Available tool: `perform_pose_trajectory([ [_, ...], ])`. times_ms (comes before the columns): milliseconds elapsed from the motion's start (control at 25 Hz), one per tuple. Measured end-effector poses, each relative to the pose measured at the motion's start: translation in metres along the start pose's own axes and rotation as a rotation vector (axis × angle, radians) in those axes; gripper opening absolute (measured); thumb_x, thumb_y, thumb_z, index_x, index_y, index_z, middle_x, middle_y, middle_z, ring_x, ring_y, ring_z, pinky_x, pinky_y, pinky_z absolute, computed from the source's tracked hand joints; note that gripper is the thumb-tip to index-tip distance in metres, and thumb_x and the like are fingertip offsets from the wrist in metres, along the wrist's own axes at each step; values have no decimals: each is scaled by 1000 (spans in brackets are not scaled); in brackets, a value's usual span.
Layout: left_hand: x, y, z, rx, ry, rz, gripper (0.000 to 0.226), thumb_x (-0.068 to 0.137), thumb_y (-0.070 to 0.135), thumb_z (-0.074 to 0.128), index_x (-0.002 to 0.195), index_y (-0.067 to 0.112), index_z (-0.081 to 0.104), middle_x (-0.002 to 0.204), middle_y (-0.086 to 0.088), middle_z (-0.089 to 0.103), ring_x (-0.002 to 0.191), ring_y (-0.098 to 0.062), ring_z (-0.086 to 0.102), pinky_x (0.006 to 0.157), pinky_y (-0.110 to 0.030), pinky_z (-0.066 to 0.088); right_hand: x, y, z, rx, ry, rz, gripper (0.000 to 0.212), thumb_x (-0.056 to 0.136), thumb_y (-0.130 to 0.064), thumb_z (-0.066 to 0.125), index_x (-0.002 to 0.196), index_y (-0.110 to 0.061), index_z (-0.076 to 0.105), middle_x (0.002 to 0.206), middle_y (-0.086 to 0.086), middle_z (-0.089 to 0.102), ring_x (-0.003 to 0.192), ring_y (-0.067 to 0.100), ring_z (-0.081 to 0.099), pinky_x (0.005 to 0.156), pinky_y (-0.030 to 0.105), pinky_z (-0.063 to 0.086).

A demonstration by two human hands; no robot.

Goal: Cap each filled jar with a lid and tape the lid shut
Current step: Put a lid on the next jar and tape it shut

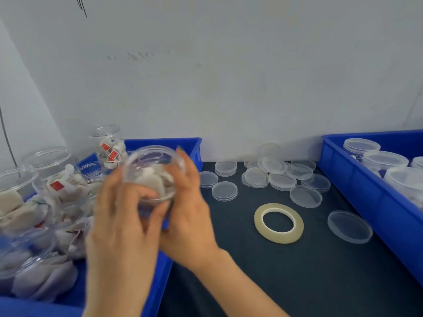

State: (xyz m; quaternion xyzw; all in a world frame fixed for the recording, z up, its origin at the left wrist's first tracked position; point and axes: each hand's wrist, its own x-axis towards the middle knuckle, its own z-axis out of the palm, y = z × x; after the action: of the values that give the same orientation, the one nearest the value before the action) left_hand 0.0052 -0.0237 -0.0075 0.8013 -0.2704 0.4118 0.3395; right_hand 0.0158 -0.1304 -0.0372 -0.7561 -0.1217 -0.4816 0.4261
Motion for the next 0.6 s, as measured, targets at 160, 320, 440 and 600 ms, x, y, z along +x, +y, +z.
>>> perform_pose_trajectory([
  [160,-18,24,48,-202,-292,-66,19,77,28,67,93,21,59,129,1,56,91,-9,58,63,-17,42,-28,41,-57,-165,58,224,78,71,-51,77,130,-54,27,135,-17,47,114,6,59,78,28,55],
  [320,-44,16,99,-400,-556,-220,13,89,19,70,93,27,60,128,10,50,107,1,55,89,-37,55,-65,85,-88,-218,-58,375,83,71,-37,85,132,-46,29,132,-11,48,117,6,55,88,29,53],
  [440,-52,4,122,-594,-516,-234,18,95,38,54,112,35,56,122,16,56,111,0,59,88,-25,56,-73,103,-97,-127,-77,473,93,67,-39,86,138,-47,27,133,-15,50,123,0,52,95,25,51],
  [600,-39,-28,182,-674,-415,-490,21,100,20,55,114,36,52,109,11,67,104,-12,67,84,-22,54,-76,114,-95,-85,-92,492,111,61,-41,86,145,-55,15,138,-29,45,128,-1,49,102,15,42],
])
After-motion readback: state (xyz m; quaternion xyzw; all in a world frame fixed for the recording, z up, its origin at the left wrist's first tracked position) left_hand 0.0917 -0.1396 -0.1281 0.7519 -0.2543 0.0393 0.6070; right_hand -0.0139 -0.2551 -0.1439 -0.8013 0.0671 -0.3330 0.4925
